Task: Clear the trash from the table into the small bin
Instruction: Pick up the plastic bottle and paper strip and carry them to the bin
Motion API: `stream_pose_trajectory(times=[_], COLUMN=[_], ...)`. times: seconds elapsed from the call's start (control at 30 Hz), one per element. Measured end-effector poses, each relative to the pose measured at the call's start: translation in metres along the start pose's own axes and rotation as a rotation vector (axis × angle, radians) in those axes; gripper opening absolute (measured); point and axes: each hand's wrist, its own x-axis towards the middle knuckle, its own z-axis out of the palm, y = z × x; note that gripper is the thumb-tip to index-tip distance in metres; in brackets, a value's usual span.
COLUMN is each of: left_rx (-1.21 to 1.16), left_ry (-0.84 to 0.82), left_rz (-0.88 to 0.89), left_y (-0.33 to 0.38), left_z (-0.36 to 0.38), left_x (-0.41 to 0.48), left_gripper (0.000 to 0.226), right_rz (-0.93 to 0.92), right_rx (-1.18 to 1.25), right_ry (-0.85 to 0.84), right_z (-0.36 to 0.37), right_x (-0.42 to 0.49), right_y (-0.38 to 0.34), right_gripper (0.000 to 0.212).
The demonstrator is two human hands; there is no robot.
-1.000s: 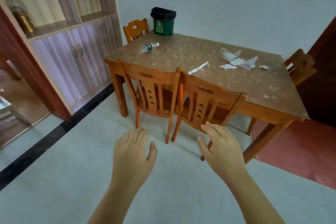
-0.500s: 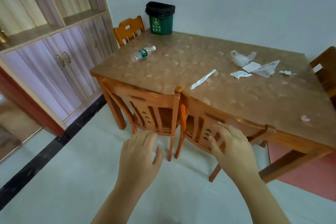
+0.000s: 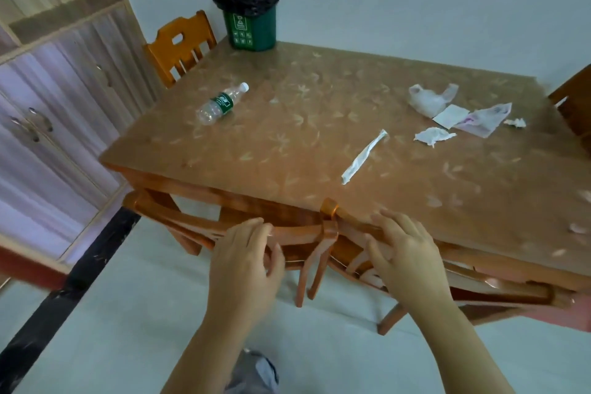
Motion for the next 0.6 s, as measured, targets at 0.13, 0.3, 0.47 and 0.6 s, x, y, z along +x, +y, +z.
stream_pose_trajectory(times=[0.13,0.3,0.47,0.6], left_rx=[-0.013,-0.042,-0.054,-0.03], left_ry=[-0.059,-0.121,-0.167,-0.186], left_rz=[0.034,0.109,0.135,0.084], left_y=[-0.049,-0.074,-0.079,-0.078], left_z=[0.007,0.029,0.054,0.072], left_x=[0.066,0.134,0.18,0.212], left_gripper=[0.028,0.028,0.028,0.028], right_rz=[0.062,0.153,0.234,0.343], right_rx=[-0.021,-0.025,-0.048,0.003], right_ry=[0.005,0.063,-0.017,-0.125], right_z=[0.028,0.051,0.078,0.103], right_x=[0.057,0.115,0.165,0.216], right_y=[-0.032,-0.036,-0.004,0.032], right_gripper=[0.03,0.029,0.026,0.032])
